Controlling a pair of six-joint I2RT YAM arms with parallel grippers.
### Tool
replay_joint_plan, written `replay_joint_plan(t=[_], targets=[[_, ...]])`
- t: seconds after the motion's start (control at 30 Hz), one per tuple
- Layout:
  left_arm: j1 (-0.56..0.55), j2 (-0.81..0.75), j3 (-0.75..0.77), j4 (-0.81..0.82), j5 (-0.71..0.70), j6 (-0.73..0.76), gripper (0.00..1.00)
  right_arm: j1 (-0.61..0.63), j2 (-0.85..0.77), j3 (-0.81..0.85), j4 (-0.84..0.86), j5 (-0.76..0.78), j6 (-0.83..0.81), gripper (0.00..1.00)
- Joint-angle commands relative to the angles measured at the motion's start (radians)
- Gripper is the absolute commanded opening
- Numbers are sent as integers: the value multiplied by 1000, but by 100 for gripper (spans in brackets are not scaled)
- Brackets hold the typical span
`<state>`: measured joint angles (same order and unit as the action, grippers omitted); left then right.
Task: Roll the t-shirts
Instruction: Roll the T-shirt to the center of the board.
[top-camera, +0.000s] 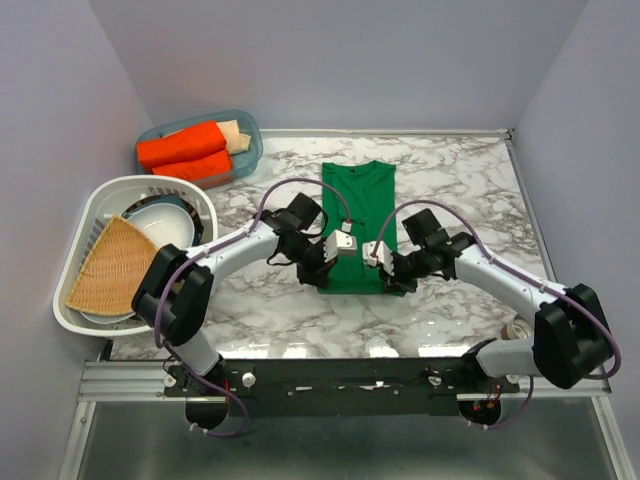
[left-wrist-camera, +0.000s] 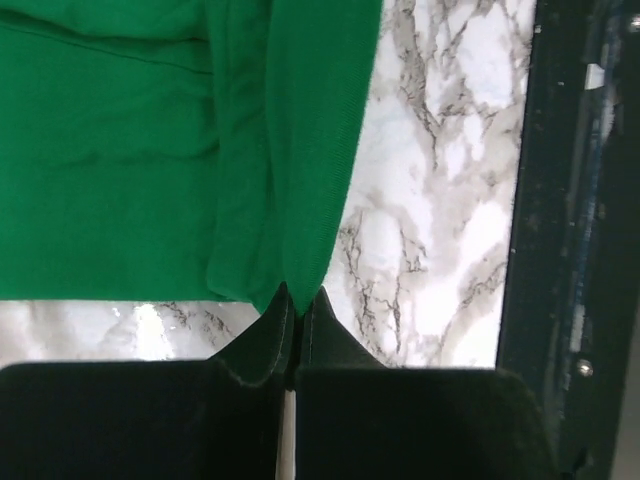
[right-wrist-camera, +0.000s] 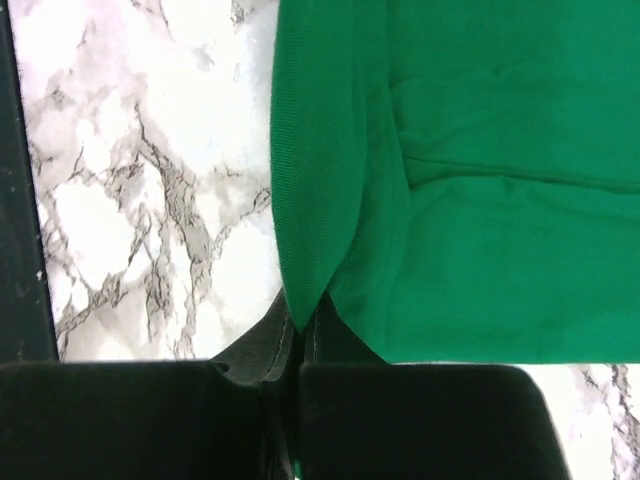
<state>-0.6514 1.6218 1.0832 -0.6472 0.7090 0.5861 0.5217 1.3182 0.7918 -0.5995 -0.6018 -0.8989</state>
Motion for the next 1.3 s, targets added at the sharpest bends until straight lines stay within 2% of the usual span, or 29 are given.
replay_joint_plan(t=[0.0, 0.07, 0.27, 0.67, 0.83, 1.13, 1.27], targets=[[62, 130, 140, -273, 174, 53, 0, -75, 122, 113, -277, -144, -121, 5], [87, 200, 187, -343, 193, 64, 0, -89, 217, 179, -337, -164, -161, 5], [125, 304, 316, -394, 164, 70, 0, -141, 459, 343, -505, -219, -230, 5], [167, 513, 534, -506, 109, 106, 0, -203, 763, 682, -737, -210, -322, 6], [182, 555, 601, -494, 77, 75, 0, -212, 858, 785, -822, -193, -354, 7], [203, 581, 623, -463, 1, 51, 8, -215, 1009, 945, -925, -171, -368, 9], [205, 521, 569, -390, -17, 15, 20, -215, 1029, 951, -925, -150, -373, 10]])
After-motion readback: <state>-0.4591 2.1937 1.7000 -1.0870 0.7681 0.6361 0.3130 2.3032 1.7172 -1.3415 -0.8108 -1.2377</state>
